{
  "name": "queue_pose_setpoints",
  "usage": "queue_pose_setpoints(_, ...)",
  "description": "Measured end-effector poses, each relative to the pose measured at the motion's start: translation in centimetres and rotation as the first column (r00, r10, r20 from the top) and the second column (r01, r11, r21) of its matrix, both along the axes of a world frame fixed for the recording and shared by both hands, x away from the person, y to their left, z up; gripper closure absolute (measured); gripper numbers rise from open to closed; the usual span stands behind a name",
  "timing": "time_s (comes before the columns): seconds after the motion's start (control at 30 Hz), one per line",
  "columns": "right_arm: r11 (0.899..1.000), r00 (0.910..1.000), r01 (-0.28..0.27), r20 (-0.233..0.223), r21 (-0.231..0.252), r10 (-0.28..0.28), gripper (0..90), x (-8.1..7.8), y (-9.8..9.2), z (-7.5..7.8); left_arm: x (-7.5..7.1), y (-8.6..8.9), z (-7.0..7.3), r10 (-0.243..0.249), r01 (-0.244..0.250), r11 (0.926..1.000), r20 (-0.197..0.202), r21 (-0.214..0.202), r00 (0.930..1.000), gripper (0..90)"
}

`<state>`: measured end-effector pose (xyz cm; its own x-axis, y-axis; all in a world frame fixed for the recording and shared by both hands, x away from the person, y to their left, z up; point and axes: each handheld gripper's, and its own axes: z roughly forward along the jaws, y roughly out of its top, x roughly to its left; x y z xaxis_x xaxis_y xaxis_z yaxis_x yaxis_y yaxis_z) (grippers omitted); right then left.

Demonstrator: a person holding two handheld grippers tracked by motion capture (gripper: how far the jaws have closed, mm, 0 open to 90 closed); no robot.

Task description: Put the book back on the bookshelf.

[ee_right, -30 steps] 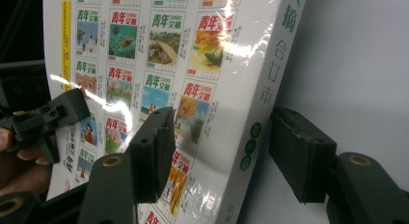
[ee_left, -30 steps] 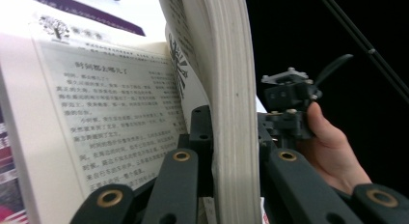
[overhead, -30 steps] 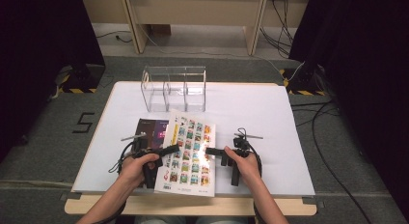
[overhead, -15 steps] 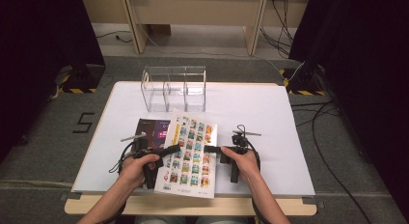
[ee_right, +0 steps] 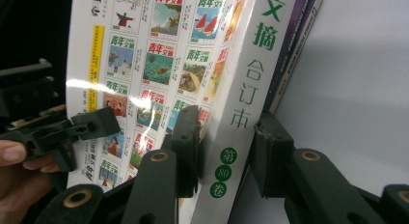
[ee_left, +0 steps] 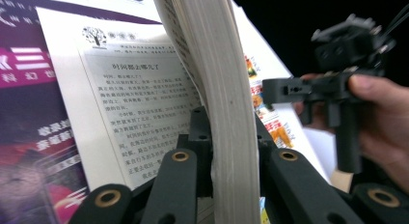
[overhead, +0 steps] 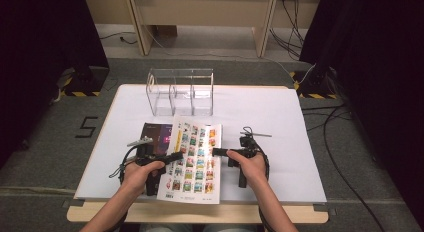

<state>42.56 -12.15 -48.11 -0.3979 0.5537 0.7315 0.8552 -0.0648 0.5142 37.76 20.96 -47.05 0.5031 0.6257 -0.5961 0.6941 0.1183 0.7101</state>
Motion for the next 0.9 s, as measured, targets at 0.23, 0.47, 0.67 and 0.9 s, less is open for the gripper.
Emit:
queue_pose_setpoints(0.23,0.992,0.9994,0.006,0.036,-0.125,-0.002,66.4,-0.2,1.2,1.3,-0.2,-0.5,0.9,-0.01,0.006,0.9926,0.031,0.122,0.9995,77.8)
queue_pose_setpoints(0.47,0.982,0.9973,-0.004,0.071,-0.187,0.017,62.7,-0.1,2.2,1.7,-0.2,-0.1,0.4,-0.007,0.003,0.9937,0.035,0.112,0.9994,78.3)
queue_pose_setpoints(0.67,0.976,0.9971,-0.034,0.06,-0.215,0.048,57.7,0.6,2.6,1.3,-0.2,0.1,0.1,-0.017,0.012,0.9943,0.049,0.106,0.9987,78.4)
queue_pose_setpoints(0.9,0.978,0.9967,-0.05,0.052,-0.201,0.061,55.2,1.2,2.9,0.9,-0.2,0.4,0.0,-0.017,0.014,0.9969,0.042,0.077,0.999,78.6)
